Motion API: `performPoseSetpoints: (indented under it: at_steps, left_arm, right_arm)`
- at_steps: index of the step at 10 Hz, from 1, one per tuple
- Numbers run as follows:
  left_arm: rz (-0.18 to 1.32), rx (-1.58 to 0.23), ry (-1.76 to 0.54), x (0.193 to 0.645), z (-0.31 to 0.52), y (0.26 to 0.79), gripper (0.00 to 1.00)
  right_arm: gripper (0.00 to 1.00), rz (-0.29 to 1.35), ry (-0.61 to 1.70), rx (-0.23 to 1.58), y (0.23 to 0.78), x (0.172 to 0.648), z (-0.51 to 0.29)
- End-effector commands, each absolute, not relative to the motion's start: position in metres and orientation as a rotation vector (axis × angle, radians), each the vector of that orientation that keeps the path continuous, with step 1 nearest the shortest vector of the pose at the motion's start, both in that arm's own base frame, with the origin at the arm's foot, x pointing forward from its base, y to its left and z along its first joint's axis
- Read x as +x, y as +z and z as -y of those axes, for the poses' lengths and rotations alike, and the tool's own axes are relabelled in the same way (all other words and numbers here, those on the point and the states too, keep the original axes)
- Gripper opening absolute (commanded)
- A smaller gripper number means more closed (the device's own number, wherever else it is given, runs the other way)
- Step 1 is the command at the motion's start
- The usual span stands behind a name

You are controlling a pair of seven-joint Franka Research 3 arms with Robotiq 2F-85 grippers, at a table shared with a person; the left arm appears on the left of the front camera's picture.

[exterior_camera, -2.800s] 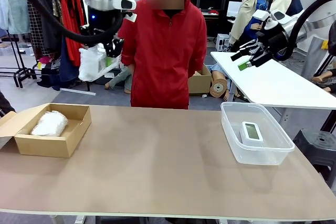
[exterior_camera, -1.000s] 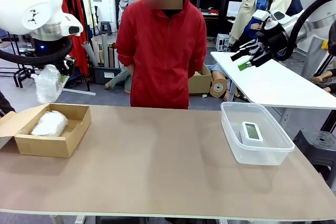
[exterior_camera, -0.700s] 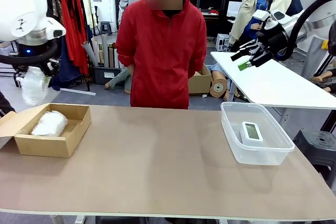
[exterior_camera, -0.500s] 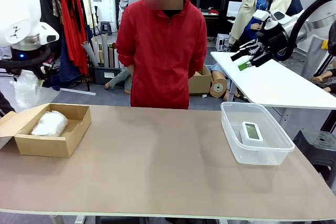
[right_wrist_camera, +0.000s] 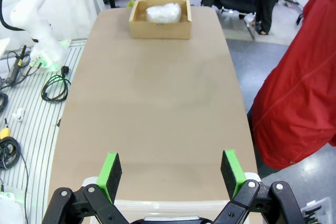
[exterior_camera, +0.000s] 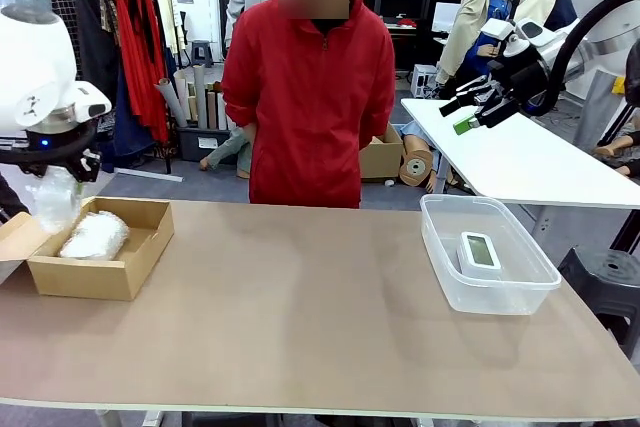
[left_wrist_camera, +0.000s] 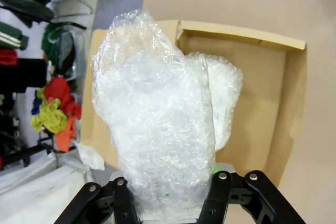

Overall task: Separate and place wrapped and unwrapped clocks.
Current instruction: If the picked Digital clock is wrapped, place it in the Package Box ; if not, place it in the Organizing box.

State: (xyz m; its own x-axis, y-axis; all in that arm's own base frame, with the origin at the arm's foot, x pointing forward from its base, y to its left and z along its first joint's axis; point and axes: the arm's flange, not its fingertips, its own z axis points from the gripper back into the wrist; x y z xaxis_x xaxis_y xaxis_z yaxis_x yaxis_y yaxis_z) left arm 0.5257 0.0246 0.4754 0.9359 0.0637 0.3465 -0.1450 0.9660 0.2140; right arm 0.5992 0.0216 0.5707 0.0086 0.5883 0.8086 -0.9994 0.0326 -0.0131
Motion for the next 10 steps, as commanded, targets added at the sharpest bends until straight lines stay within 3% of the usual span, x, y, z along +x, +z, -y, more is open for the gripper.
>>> performPoseSetpoints:
  at_steps: [1, 10]
  left_arm:
    - [0.381, 0.164, 0.029, 0.538, -0.021, 0.465, 0.00]
    - [0.349, -0.001, 0.010, 0.561, 0.018, 0.433, 0.00]
  right_arm:
    - [1.00, 0.755, 1.421, 0.712, 0.572, 0.599, -0.022]
    - [1.00, 0.755, 1.421, 0.712, 0.572, 0.599, -0.022]
